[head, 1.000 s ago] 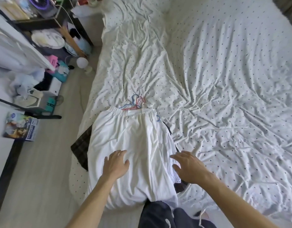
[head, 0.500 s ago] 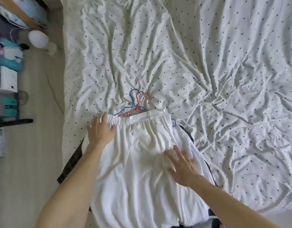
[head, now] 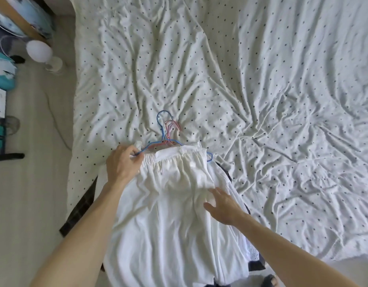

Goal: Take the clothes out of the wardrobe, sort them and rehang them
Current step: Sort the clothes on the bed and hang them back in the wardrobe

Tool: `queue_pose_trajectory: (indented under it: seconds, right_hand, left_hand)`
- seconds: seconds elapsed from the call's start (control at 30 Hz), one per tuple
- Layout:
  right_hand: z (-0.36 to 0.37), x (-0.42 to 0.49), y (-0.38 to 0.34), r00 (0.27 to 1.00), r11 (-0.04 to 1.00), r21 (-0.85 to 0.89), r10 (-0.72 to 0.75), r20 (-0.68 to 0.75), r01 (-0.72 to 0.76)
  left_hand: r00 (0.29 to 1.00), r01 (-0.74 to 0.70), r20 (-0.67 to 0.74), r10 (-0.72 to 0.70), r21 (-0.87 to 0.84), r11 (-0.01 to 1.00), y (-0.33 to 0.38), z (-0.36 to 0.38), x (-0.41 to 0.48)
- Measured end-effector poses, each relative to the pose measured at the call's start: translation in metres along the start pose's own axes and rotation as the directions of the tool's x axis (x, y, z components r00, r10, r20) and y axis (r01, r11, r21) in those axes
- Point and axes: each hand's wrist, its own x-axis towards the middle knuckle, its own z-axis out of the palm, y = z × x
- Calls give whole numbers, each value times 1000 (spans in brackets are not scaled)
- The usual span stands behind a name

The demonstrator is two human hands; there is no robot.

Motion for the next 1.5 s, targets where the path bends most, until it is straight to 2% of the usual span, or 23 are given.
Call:
queue_pose_trajectory:
  seconds: [0.07,0.13,0.23,0.33,0.4,0.53,0.63,0.73,0.87,1.03,1.17,1.27,1.37,1.5]
  right_hand:
    - [-11,-17,-8,981,989,145,18,-194,10]
    - [-26,-38,-14,907,966,239,10,-420,100]
    - [-54,-75,-12,739,957,155,-81,-669,245]
    - [-84,-119,9,624,951,11,-195,-756,310]
    - [-103,-154,34,531,932,-28,-230,-816,361]
    - [-137,-235,101,298,905,-70,-210,-931,419]
    - [-159,-302,169,132,913,-72,-136,-982,401]
    - [-174,-372,249,-16,949,-11,-7,-1000,314]
    - [-165,-467,360,-126,954,190,224,-967,234]
    - [-107,-578,475,-321,911,382,411,-853,154]
    - [-43,-654,537,-446,836,523,536,-717,164]
    - [14,-696,567,-488,753,641,620,-614,150]
    - [73,-726,586,-504,615,780,714,-486,119]
    - [142,-753,595,-584,491,869,724,-369,59]
  left_hand:
    - [1000,-9,-24,7,-79,997,15,-21,-26]
    - [997,-56,-65,48,-127,990,35,-45,-57]
    - [997,-61,-57,50,-225,972,73,-78,-105]
    - [1000,-15,-14,11,-338,941,121,-110,-146]
    - [999,-40,11,48,-387,921,164,-133,-171]
    - [971,-178,78,225,-389,904,268,-168,-219]
    - [892,-353,147,428,-366,861,358,-173,-260]
    - [745,-513,232,626,-401,759,457,-160,-311]
    - [461,-601,346,818,-556,574,588,-128,-404]
    - [85,-635,477,875,-651,416,717,-68,-531]
    - [-215,-594,580,786,-716,367,782,-15,-629]
    - [-425,-599,630,650,-734,320,811,22,-700]
    - [-551,-607,653,520,-741,287,825,60,-766]
    - [-699,-590,647,306,-763,266,827,113,-842]
